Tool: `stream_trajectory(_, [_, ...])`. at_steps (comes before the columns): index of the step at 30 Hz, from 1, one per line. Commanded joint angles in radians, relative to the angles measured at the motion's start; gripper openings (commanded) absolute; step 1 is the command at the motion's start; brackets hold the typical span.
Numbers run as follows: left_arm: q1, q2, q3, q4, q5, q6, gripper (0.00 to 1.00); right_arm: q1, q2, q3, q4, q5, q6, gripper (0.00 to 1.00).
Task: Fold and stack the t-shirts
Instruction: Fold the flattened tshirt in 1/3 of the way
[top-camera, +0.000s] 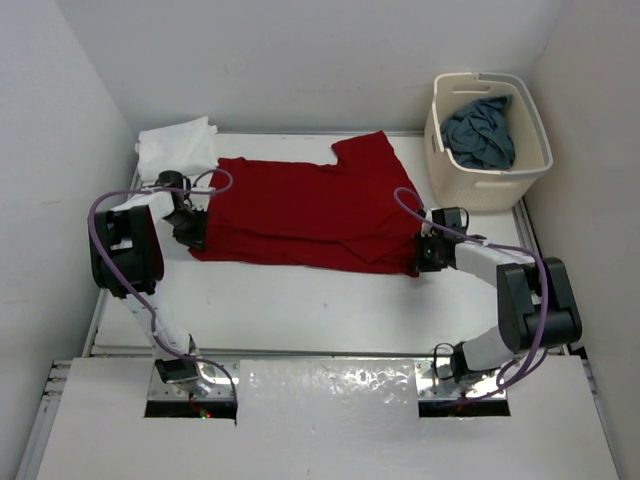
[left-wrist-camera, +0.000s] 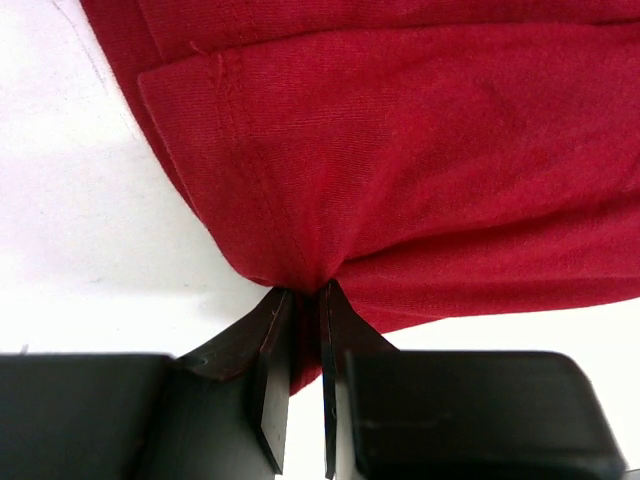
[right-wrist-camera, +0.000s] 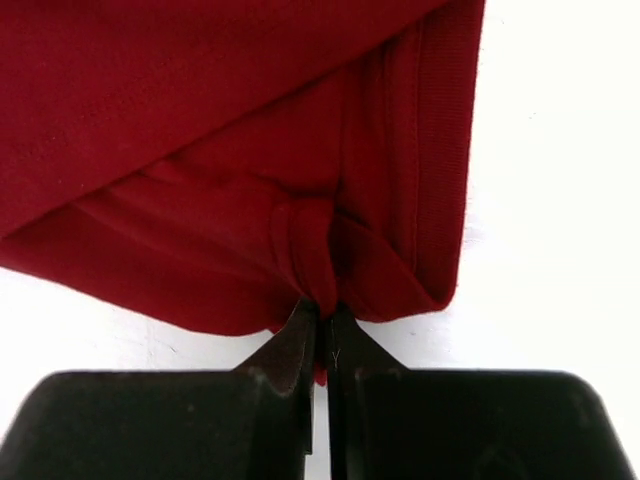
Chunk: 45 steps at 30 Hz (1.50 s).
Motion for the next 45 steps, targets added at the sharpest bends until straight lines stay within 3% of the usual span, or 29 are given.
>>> stream_trajectory(1, [-0.005, -0.011, -0.012, -0.042, -0.067, 0.056, 0.00, -0.020, -0.009, -0.035, 0.034, -0.015, 0.039, 0.00])
stream_trajectory(9, [0.001, -0.059, -0.104, -0.120, -0.339, 0.136, 0.00, -0.084, -0.100, 0.039, -0.380, 0.098, 0.031, 0.00])
stream_trajectory(13, [0.002, -0.106, -0.148, -0.143, -0.344, 0.142, 0.00, -0.094, -0.045, 0.086, -0.542, 0.076, 0.029, 0.00])
stream_trajectory(17, [0.002, -0.142, -0.206, -0.182, -0.371, 0.153, 0.00, -0.094, -0.036, 0.093, -0.585, 0.101, 0.040, 0.00])
stream_trajectory(20, [0.002, -0.165, -0.237, -0.194, -0.367, 0.156, 0.00, -0.094, -0.033, 0.090, -0.590, 0.115, 0.037, 0.10])
stream_trajectory(21, [0.001, -0.168, -0.242, -0.199, -0.362, 0.155, 0.00, -0.094, -0.026, 0.089, -0.590, 0.115, 0.032, 0.23])
stream_trajectory(22, [0.002, -0.165, -0.243, -0.203, -0.357, 0.156, 0.00, -0.094, -0.019, 0.090, -0.595, 0.137, 0.031, 0.28])
stream_trajectory(24, [0.001, -0.165, -0.248, -0.222, -0.350, 0.158, 0.11, -0.094, 0.001, 0.101, -0.610, 0.163, 0.026, 0.39])
stream_trajectory(27, [0.001, -0.169, -0.251, -0.249, -0.345, 0.162, 0.35, -0.094, -0.008, 0.115, -0.621, 0.203, 0.025, 0.40])
stream_trajectory(30, [0.001, -0.194, -0.242, -0.280, -0.327, 0.170, 0.64, -0.094, -0.031, 0.129, -0.613, 0.207, 0.022, 0.40])
stream_trajectory(31, [0.002, -0.211, -0.225, -0.294, -0.330, 0.175, 0.83, -0.094, -0.042, 0.138, -0.609, 0.197, 0.013, 0.40])
stream_trajectory(36, [0.011, -0.235, -0.067, -0.289, -0.405, 0.166, 0.87, -0.092, -0.140, 0.173, -0.557, 0.136, -0.009, 0.41])
stream_trajectory(37, [0.015, -0.234, 0.020, -0.266, -0.429, 0.158, 0.93, -0.092, -0.152, 0.178, -0.544, 0.122, -0.012, 0.41])
stream_trajectory(40, [0.015, -0.234, 0.196, -0.179, -0.454, 0.097, 0.94, -0.090, -0.180, 0.211, -0.515, 0.085, -0.014, 0.41])
stream_trajectory(42, [0.005, -0.249, 0.325, -0.110, -0.372, 0.078, 0.91, -0.090, -0.174, 0.225, -0.501, 0.080, -0.015, 0.41])
stream_trajectory(43, [-0.007, -0.284, 0.348, -0.079, -0.230, 0.076, 0.85, -0.089, -0.160, 0.242, -0.494, 0.068, -0.012, 0.41])
stream_trajectory(44, [-0.078, -0.303, 0.362, -0.047, -0.180, 0.090, 0.78, -0.089, -0.151, 0.251, -0.475, 0.051, -0.011, 0.38])
stream_trajectory(45, [-0.141, -0.319, 0.367, -0.001, -0.154, 0.113, 0.60, -0.089, -0.140, 0.259, -0.464, 0.011, 0.002, 0.36])
